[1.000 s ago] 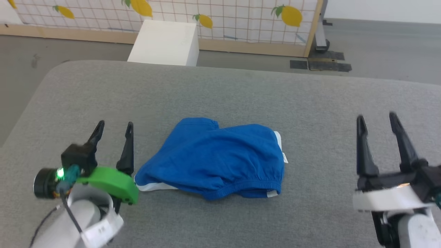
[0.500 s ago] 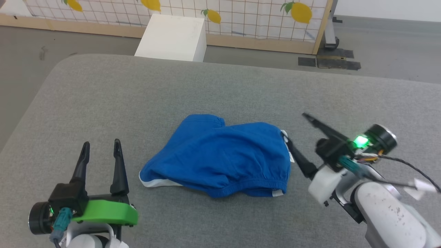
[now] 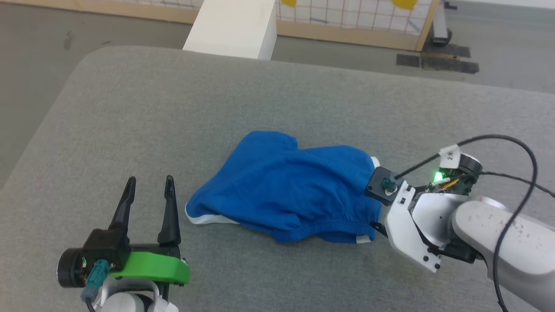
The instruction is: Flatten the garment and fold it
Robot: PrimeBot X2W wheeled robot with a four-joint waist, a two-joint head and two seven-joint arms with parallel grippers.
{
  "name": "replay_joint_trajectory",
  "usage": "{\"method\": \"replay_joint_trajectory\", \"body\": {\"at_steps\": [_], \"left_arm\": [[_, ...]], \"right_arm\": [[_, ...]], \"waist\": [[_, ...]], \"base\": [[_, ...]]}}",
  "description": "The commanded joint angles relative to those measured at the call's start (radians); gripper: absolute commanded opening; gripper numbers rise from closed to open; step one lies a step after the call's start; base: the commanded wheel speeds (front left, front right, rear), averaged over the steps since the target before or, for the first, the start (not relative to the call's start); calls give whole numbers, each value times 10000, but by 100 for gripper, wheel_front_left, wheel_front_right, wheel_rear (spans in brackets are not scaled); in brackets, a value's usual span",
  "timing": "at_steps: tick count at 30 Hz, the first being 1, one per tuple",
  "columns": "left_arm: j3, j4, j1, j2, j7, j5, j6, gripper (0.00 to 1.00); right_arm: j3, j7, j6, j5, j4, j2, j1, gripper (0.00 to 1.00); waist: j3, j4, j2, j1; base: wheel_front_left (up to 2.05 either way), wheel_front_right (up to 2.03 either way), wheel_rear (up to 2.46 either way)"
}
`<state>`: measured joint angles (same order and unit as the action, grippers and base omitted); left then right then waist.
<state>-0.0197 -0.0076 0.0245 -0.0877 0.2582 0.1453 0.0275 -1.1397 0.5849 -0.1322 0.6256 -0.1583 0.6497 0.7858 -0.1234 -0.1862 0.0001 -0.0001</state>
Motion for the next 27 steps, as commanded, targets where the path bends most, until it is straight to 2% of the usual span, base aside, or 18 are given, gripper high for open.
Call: {"method": "replay_joint_trajectory", "body": {"at_steps": [1,6,14,15,16,17,20,23,27], "left_arm": [[43,39,236,106,35,-128,116,100],[79,111,497,290,35,-202,266,100],[-24,273,772,368,35,-66,290,100],[-41,277,775,369,35,-30,258,100],[-35,276,759,370,35,-1,212,100],[-23,280,738,371,35,12,183,100],[49,334,656,372,36,30,108,100],[99,343,535,373,36,3,102,100],[169,330,382,373,36,-80,161,100]], "right_arm": [[-355,134,15,257,-81,-20,340,100],[-1128,306,15,1017,-700,-321,844,100],[-1398,616,15,961,-1826,-941,263,100],[-1399,620,15,881,-1814,-973,174,55],[-1401,554,15,810,-1770,-1007,102,3],[-1402,437,15,741,-1717,-1006,94,0],[-1403,-215,15,253,-1503,-862,326,0],[-1359,-1286,15,513,-1397,-607,711,0],[-1006,-2396,15,659,-1156,176,1267,0]], "waist": [[-354,-312,-1,1],[-886,-661,-1,1],[-1300,-976,-1,1],[-1304,-969,-1,1],[-1286,-926,-1,1],[-1258,-886,-1,1],[-1039,-662,-1,1],[-793,-403,-1,1],[-541,-69,-1,1]], "base": [[0,0,0],[0,0,0],[0,0,0],[0,0,0],[0,0,0],[0,0,0],[0,0,0],[0,0,0],[0,0,0]]}}
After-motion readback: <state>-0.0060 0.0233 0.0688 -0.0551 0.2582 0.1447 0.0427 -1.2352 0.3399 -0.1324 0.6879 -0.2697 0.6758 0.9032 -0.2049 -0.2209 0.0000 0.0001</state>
